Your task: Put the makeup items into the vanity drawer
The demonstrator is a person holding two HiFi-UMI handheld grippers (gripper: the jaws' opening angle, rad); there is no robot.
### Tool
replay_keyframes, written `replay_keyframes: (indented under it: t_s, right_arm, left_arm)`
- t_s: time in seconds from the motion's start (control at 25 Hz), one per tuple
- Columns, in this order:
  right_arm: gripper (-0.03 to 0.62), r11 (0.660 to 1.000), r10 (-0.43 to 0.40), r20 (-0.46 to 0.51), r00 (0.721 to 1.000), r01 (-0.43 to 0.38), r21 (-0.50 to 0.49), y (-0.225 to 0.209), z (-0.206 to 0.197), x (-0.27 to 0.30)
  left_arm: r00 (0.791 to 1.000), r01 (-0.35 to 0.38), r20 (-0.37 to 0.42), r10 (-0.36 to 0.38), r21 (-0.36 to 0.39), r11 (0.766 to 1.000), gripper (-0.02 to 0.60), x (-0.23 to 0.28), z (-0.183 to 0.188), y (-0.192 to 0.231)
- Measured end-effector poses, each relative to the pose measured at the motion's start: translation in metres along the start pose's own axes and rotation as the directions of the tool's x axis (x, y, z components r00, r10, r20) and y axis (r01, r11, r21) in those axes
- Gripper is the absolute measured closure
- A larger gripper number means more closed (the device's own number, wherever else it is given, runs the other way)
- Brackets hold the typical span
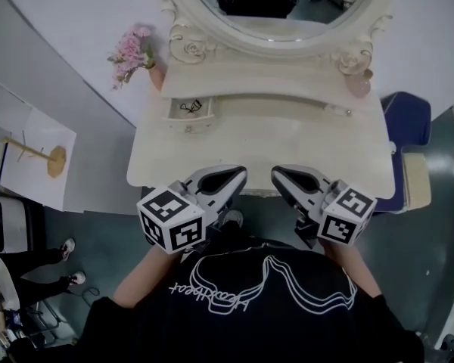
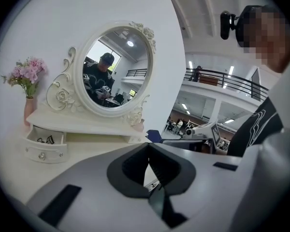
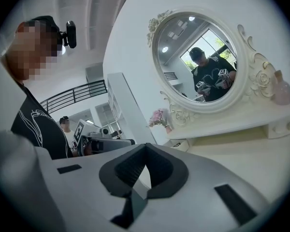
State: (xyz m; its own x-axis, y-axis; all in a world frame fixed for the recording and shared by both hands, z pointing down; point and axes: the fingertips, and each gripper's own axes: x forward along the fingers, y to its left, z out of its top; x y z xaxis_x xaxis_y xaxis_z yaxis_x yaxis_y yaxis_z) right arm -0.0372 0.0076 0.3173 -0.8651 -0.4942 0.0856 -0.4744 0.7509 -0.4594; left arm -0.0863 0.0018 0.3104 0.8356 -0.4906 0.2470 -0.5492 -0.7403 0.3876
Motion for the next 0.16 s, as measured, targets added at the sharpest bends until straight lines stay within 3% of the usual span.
replay_keyframes:
  t_s: [0.16]
  right_arm:
    - [0.591, 1.0, 0.005, -0.008, 1.0, -0.005, -0.009, 0.0082, 0.0028, -0.0049]
  left_arm:
    - [1.0, -0.006, 0.011, 0.006, -0.011, 1.0, 0.577, -0.003, 0.0035, -0.0078]
